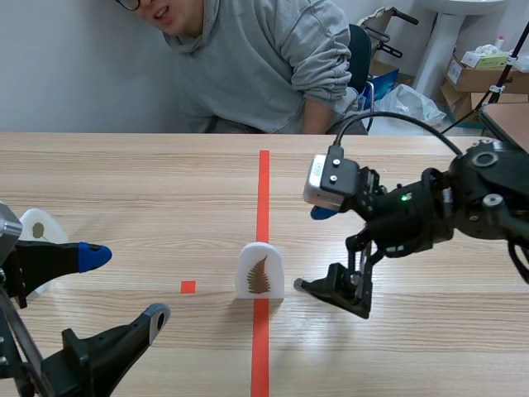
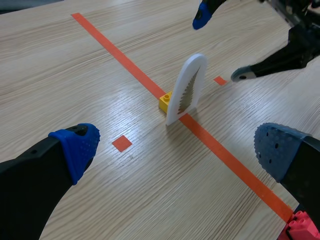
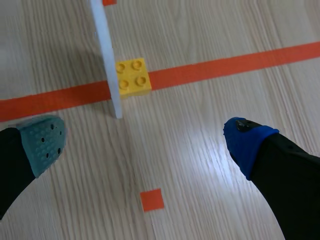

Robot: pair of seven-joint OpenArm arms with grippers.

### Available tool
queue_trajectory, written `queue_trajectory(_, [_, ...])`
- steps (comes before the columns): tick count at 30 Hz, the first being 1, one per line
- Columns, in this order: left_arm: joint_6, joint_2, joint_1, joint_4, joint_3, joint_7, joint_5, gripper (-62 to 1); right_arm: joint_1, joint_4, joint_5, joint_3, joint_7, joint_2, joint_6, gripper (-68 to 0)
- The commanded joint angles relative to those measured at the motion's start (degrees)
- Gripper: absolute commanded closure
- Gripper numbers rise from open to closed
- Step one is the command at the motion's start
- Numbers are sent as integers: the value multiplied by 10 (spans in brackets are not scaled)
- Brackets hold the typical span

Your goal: Do the leaf sorting experiment

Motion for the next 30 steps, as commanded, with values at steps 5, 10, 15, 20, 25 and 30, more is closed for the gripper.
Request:
queue_trajectory(5, [1,7,-3,9,-5,-9,-4,-623,28,-36,-27,-30,23,-41,0,-679])
queue_trajectory(10, [1,7,-3,9,-5,-9,-4,-623,34,-66,-45,-49,42,-70,-2,-679])
queue_trajectory(15, [1,7,-3,9,-5,-11,-4,-623,40,-87,-60,-60,46,-84,-2,-679])
queue_trajectory(20, [1,7,-3,9,-5,-18,-4,-623,42,-89,-59,-63,52,-85,-2,-583])
queue_trajectory(25, [1,7,-7,9,-5,-18,-4,-623,42,-89,-59,-63,49,-86,-2,-276])
queue_trajectory(30, [1,7,-10,9,-5,-17,-4,-623,42,-89,-59,-63,50,-86,-4,-129])
